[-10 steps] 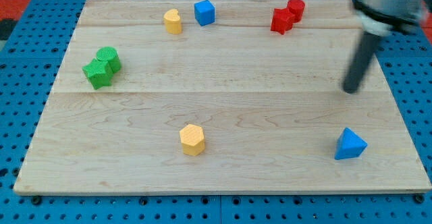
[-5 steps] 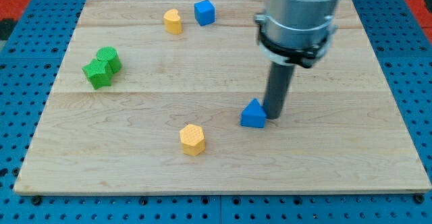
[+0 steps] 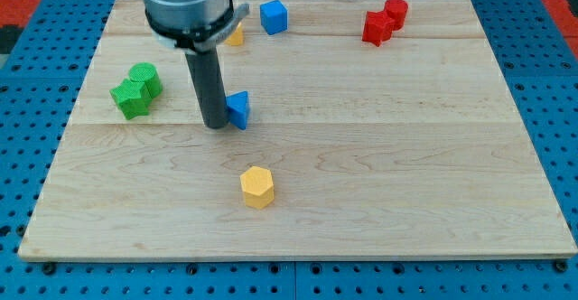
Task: Push the triangle into the heart
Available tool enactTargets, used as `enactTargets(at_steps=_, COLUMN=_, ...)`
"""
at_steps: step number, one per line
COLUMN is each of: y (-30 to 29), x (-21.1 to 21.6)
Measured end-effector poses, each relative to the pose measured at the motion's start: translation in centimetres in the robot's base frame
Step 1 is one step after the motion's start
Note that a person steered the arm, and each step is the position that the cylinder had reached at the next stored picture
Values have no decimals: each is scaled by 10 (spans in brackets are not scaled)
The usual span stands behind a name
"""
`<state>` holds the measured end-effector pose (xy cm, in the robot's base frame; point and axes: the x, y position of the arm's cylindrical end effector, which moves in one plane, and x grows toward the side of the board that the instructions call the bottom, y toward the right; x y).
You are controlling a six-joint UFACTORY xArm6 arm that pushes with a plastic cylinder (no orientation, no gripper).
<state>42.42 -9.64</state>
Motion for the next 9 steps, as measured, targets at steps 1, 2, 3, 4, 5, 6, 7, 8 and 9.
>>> enactTargets(at_steps=1, y=24, x=-35)
enactTargets(at_steps=2, y=26, x=2)
enactTargets(at_steps=3, y=59, x=7)
enactTargets(at_steps=4, y=90, x=-2)
enactTargets(at_steps=5, y=85, x=-39)
enactTargets(at_steps=6, y=88, x=-55)
enactTargets(at_steps=7, y=125, x=-53)
enactTargets(at_steps=8, y=138, x=-64)
enactTargets(at_steps=9, y=116, x=-94)
